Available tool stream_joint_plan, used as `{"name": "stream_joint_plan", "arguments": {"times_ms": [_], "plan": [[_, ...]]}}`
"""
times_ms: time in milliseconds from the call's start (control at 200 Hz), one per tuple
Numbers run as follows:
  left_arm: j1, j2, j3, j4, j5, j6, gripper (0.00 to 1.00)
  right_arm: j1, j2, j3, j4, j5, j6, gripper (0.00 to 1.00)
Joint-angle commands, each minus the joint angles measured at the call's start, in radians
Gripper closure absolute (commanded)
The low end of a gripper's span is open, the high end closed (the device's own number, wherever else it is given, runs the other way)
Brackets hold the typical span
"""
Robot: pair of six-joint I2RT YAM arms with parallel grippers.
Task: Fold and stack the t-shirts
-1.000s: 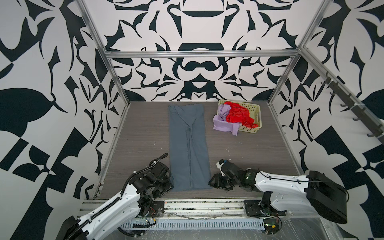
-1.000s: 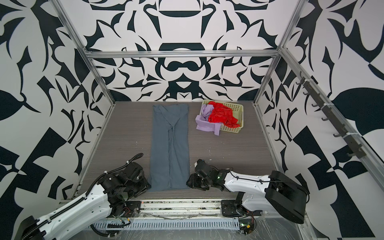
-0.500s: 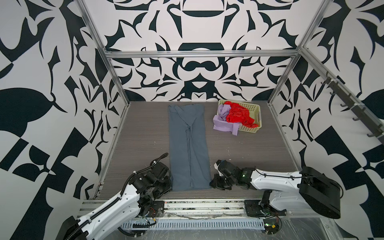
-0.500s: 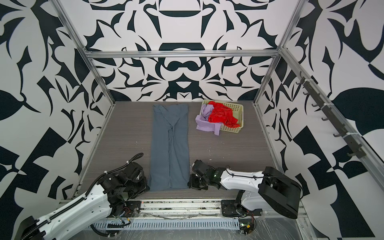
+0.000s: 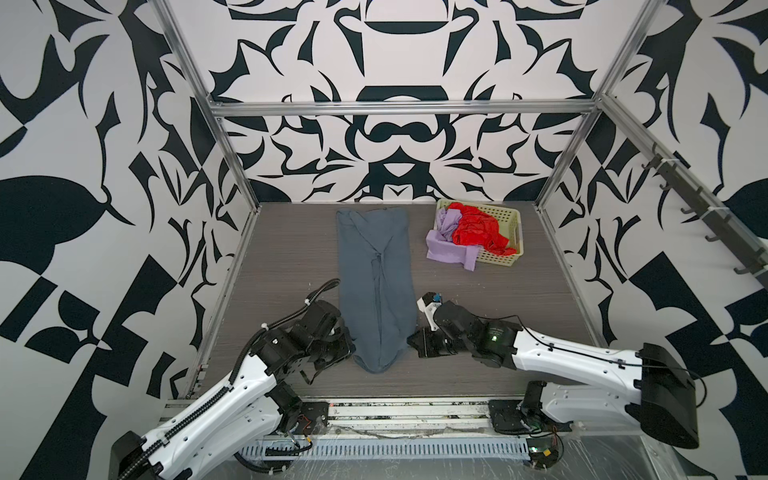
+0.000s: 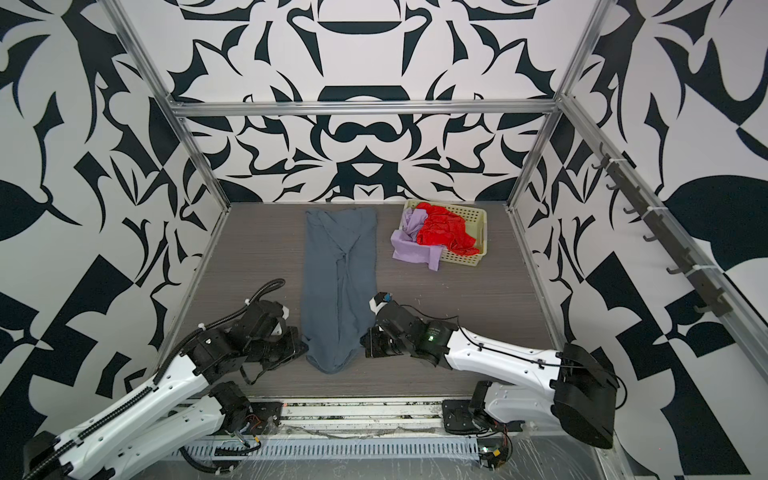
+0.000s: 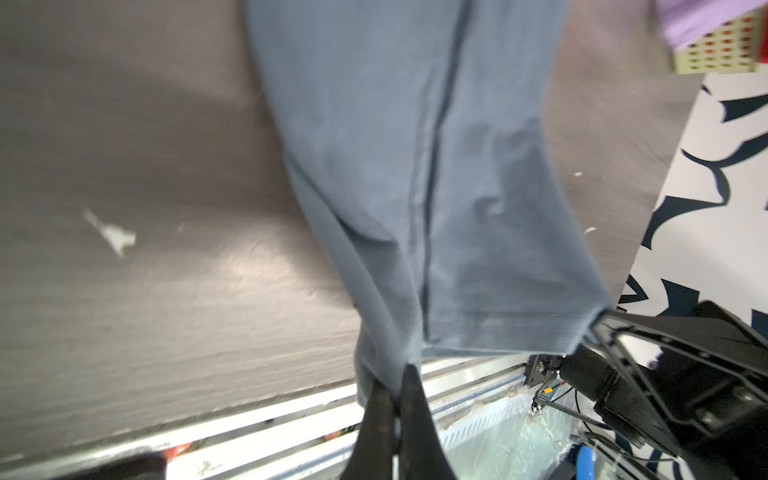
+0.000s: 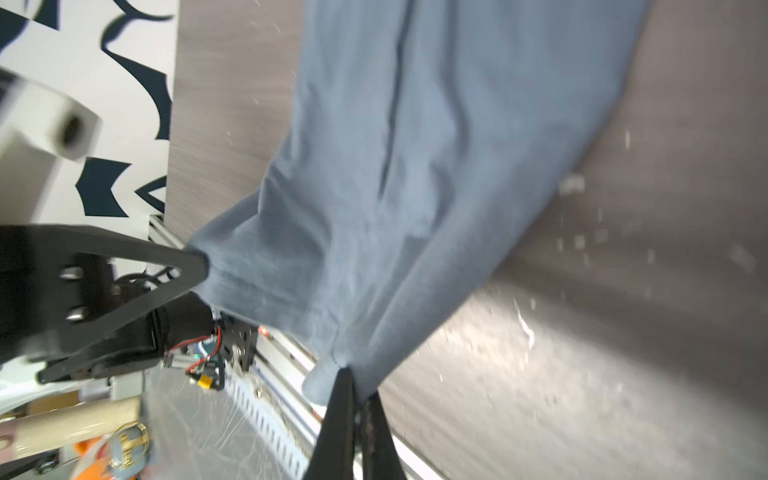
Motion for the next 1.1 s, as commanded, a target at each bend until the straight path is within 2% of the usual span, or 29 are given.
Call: {"name": "stream_joint_plan", "arguments": {"times_ms": [0,135,260,430,765,900,1095], "plan": [[0.038,0.109,0.113,0.042,-0.074,0.131,1.0,-0.025,0.07,0.116,0.004,0.079,-0.12,1.0],[0.114,0.249,0.195,0.132,-0.092,0.206,1.0,-0.106,0.164,0.218,0.022,0.097,-0.174,1.0],[0.234,0.335,0.225,0.248,-0.014,0.237,1.0,-0.186,0.239,0.296,0.068,0.11,-0.237,1.0],[0.35,0.446,0.309,0.295,-0.008,0.29,1.0,-0.276,0.399,0.443,0.094,0.077,-0.284,1.0],[0.477,0.732,0.423,0.348,0.055,0.353,1.0,-0.373,0.642,0.627,0.06,0.112,-0.308,1.0],[0.523,0.779,0.424,0.355,0.034,0.361,1.0,-0.391,0.69,0.66,0.046,0.135,-0.313,1.0],[0.575,0.834,0.437,0.402,0.078,0.35,1.0,-0.42,0.736,0.685,0.039,0.136,-0.302,1.0]]}}
